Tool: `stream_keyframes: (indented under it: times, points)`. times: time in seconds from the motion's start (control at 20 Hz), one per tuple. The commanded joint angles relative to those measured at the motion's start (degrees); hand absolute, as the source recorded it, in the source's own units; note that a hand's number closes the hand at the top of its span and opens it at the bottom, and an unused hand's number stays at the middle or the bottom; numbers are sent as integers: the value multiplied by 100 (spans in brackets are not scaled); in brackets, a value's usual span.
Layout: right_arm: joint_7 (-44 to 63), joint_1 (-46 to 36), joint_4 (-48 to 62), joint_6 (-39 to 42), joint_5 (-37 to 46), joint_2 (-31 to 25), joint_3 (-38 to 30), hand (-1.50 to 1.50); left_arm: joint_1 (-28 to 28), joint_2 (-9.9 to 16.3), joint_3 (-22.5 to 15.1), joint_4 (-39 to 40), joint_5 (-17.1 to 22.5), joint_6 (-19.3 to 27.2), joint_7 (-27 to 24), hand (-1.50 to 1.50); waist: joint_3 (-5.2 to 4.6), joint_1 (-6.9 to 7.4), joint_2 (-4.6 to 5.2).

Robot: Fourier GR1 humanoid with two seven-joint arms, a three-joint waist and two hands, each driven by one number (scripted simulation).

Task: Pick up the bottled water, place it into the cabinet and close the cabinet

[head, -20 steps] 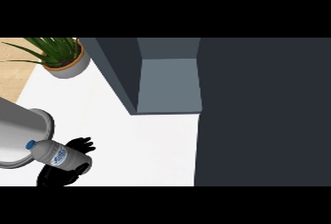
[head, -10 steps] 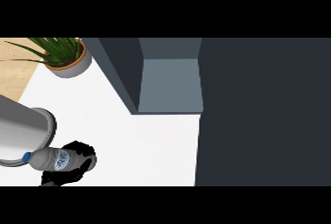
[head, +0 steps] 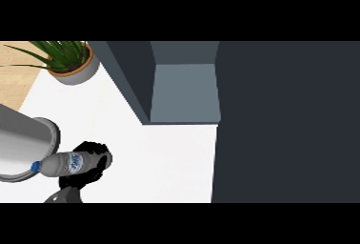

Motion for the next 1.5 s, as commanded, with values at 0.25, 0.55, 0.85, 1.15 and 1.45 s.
stream_keyframes:
  times: [0.25,0.55,0.85,1.15,1.45]
  points:
    - [-377,122,289,114,186,37,114,-150,-186,-224,96,-317,633,-208,342,150,8,45,-20]
    - [-120,18,203,10,152,1,161,-150,169,-597,-237,-1406,892,103,975,150,9,58,-22]
    - [-282,261,67,77,38,-63,205,-150,748,-819,-994,-2861,1096,805,1500,150,8,41,-22]
    - [161,-353,214,-116,-144,-44,111,-150,740,-828,-1723,-3801,1299,1564,1915,150,7,52,-12]
    - [248,-244,-51,-158,-172,-69,213,-150,455,-830,-2741,-4780,1418,3026,2221,150,6,40,-14]
